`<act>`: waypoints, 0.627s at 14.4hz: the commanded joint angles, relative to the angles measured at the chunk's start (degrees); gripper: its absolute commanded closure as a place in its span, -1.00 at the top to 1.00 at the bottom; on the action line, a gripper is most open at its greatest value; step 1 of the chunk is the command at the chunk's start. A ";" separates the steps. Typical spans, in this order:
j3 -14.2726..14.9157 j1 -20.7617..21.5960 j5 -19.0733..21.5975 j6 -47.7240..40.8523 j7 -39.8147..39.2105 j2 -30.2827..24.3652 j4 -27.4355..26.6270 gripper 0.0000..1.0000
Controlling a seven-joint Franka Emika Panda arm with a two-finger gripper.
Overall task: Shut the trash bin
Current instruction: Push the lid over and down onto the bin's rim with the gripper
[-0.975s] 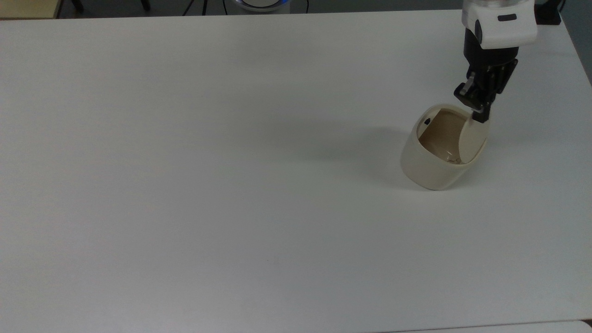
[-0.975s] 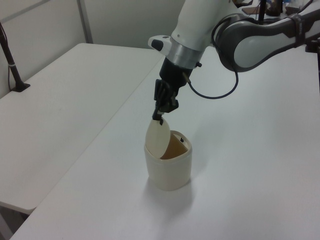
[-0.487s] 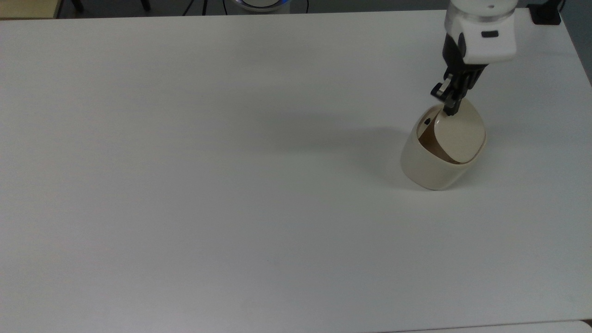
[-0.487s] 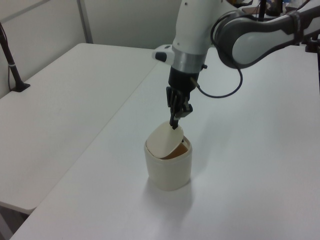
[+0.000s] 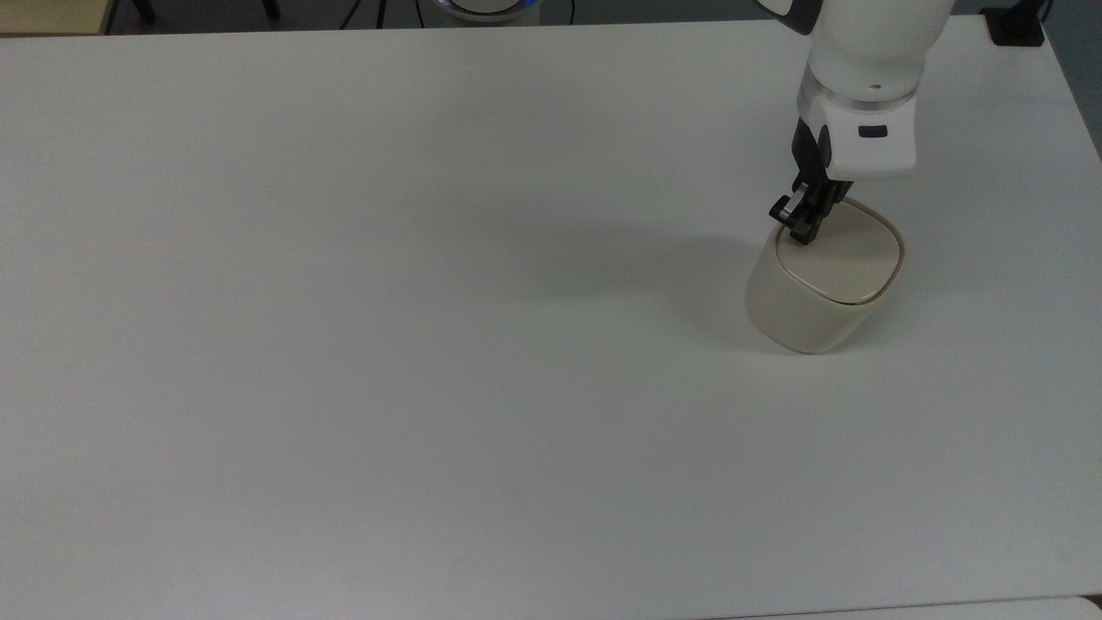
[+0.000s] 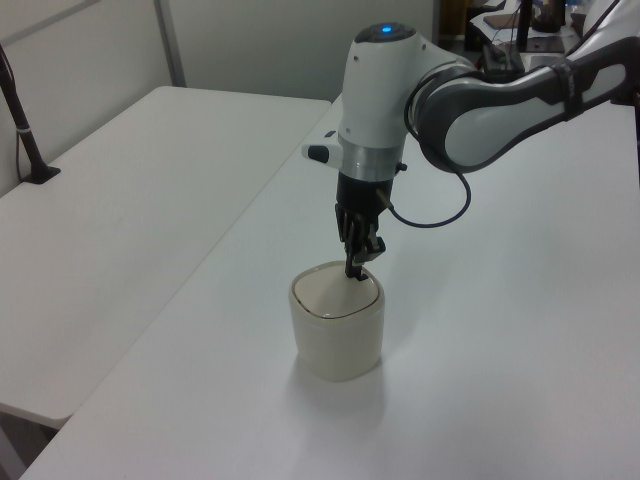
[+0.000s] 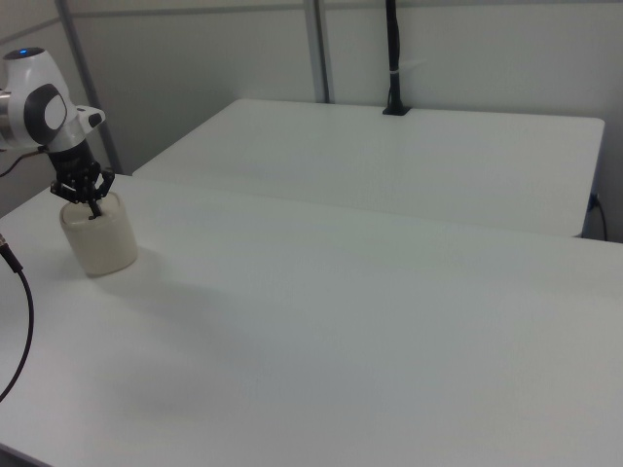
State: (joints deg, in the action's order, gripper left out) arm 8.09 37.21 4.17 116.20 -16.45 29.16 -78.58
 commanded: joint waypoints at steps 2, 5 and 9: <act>0.26 0.94 0.75 1.58 -1.40 0.37 -2.28 -1.00; 0.08 0.85 1.19 1.31 -0.61 -0.50 -1.93 -1.00; -2.45 -3.52 0.67 -4.03 3.77 -6.30 -2.19 -1.00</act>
State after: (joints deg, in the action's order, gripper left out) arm 7.97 37.13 4.26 116.10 -16.01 28.08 -78.44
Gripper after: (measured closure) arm 0.991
